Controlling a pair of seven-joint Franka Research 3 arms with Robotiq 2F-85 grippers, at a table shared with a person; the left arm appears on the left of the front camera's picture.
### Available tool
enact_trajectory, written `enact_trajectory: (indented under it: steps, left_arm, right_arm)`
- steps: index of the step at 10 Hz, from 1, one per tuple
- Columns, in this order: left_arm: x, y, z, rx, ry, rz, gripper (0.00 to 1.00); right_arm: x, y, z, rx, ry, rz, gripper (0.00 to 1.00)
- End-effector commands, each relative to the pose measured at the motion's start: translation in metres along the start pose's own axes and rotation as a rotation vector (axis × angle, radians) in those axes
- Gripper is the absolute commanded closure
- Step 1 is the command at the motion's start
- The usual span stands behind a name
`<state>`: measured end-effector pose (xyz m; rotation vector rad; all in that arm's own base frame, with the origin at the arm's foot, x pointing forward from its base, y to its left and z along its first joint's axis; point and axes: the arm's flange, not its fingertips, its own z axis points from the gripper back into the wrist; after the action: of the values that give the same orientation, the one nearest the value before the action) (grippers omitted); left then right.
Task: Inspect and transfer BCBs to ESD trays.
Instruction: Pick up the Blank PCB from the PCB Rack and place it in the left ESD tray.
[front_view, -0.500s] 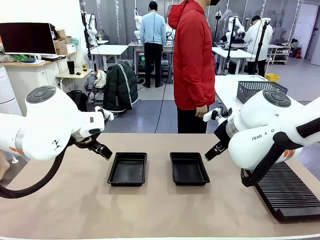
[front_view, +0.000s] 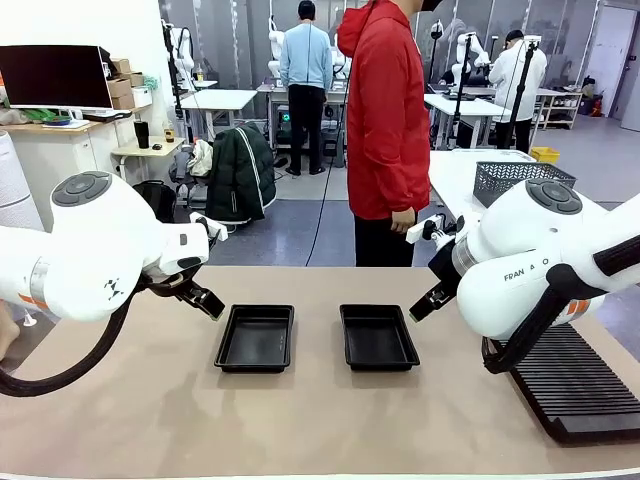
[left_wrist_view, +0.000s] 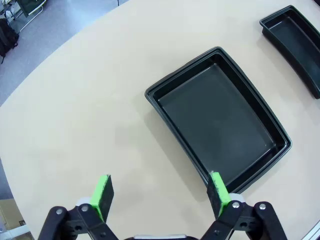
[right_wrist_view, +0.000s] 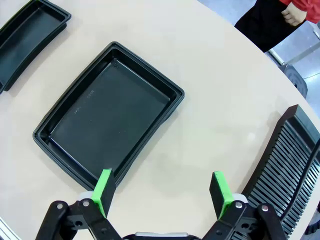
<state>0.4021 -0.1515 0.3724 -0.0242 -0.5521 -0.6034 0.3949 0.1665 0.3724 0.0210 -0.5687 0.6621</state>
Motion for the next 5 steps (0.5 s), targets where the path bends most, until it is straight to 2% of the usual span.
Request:
enact_trajectory:
  steps: [1,5]
  left_arm:
    - [-0.0001,0.0002,0.0000,0.000,0.000,0.000,0.00]
    - [0.0000,0.0000,0.0000,0.000,0.000,0.000,0.00]
  right_arm:
    - [0.0000,-0.0001,0.0000,0.000,0.000,-0.001,0.00]
    - [0.0000,0.0000,0.0000,0.000,0.000,0.000,0.00]
